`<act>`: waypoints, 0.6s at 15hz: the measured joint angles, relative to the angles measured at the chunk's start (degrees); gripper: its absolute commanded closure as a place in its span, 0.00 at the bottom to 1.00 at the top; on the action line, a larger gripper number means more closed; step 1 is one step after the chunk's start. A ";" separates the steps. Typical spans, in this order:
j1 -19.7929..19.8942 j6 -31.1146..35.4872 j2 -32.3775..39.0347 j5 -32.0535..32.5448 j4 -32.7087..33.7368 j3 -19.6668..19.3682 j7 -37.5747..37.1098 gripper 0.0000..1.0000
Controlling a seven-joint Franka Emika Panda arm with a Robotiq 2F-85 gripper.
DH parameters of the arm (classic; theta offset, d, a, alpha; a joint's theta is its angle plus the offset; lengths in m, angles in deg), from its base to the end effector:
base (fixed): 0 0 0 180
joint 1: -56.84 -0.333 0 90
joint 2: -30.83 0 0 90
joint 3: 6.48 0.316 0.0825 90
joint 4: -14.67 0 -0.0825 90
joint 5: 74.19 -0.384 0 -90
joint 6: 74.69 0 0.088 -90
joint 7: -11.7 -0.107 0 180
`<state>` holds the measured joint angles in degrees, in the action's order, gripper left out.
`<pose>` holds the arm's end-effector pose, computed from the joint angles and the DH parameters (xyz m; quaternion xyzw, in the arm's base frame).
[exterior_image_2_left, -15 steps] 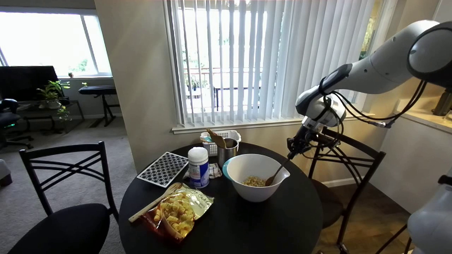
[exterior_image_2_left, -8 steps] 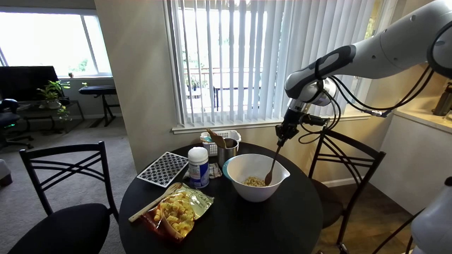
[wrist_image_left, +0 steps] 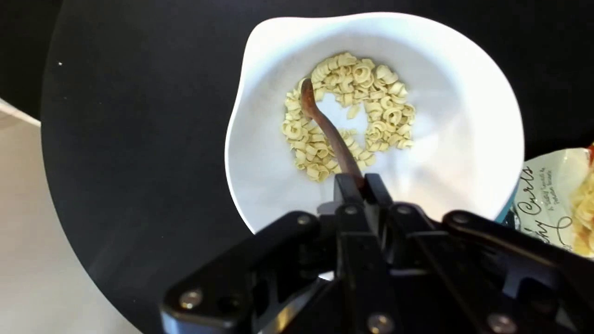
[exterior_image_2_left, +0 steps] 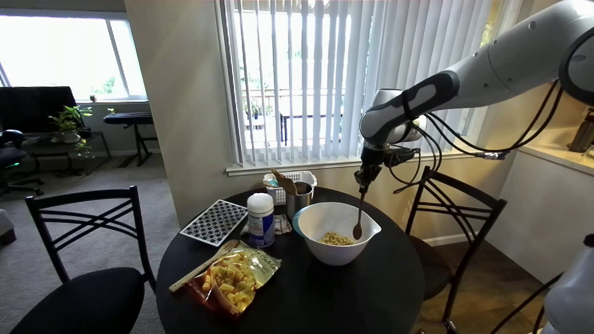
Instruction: Use the spoon to stir the contents in the bowl
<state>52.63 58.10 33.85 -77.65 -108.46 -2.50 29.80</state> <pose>0.5518 0.0803 0.3883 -0.9761 -0.2081 -0.0599 0.0200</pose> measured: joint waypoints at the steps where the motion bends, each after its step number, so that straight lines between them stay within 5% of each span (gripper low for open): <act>1: -0.14 2.35 0.03 1.40 -1.51 0.08 0.00 0.95; 5: -0.25 10.60 -0.19 3.67 -8.72 0.09 0.34 0.95; 9: -0.25 12.07 -1.22 3.68 -13.94 0.09 2.03 0.95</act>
<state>52.38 70.17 32.63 -73.97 -122.40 -2.42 31.83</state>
